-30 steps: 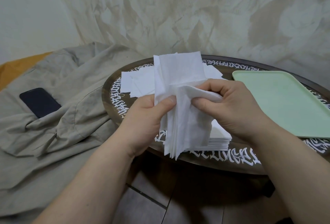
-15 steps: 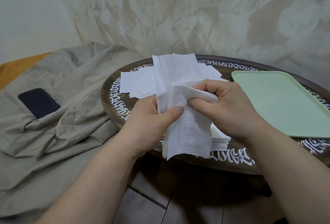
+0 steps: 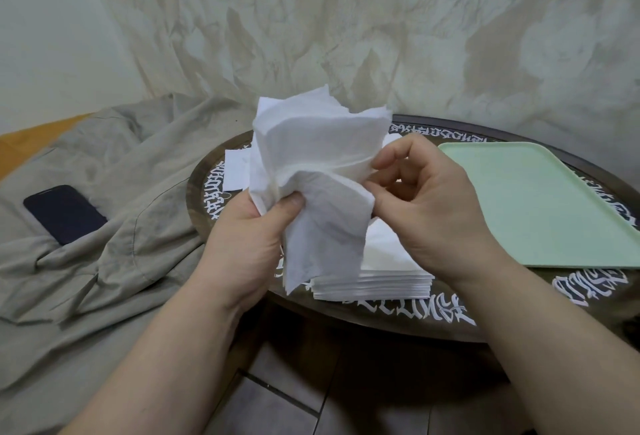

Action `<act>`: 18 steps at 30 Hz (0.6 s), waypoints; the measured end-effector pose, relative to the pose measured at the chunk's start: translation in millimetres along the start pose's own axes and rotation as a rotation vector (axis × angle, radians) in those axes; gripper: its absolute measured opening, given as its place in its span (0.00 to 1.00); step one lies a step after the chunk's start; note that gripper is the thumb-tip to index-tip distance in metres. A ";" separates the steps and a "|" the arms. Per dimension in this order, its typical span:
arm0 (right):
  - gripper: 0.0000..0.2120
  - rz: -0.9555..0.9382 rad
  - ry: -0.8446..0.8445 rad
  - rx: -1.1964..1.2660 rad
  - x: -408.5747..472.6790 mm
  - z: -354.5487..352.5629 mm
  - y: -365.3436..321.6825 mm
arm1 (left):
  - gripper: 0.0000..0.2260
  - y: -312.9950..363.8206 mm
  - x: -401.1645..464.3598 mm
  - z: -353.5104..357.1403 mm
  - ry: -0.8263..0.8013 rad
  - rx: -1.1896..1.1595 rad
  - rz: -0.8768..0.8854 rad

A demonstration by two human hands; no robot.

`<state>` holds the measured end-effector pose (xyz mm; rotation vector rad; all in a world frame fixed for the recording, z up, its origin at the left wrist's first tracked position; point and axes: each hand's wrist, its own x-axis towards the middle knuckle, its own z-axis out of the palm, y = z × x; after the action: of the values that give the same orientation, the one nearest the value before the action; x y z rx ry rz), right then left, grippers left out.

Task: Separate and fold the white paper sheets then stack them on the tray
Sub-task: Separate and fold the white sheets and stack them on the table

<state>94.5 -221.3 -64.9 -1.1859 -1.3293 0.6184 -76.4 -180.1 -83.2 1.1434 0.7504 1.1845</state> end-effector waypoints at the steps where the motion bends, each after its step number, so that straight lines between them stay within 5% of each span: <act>1: 0.15 -0.037 0.021 -0.041 0.2 0.5 0.4 | 0.09 1.4 -0.5 1.6 0.014 -0.018 -0.013; 8: 0.18 -0.193 0.053 -0.218 4.3 1.2 5.6 | 0.08 5.8 -2.9 6.1 0.035 -0.029 -0.079; 18: 0.04 -0.260 0.063 -0.302 2.8 5.5 7.3 | 0.08 4.4 -0.6 5.0 0.061 0.003 -0.058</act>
<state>91.9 -214.7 -71.2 -1.2335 -1.5281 0.1950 -73.4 -182.1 -77.6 1.0848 0.8271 1.1744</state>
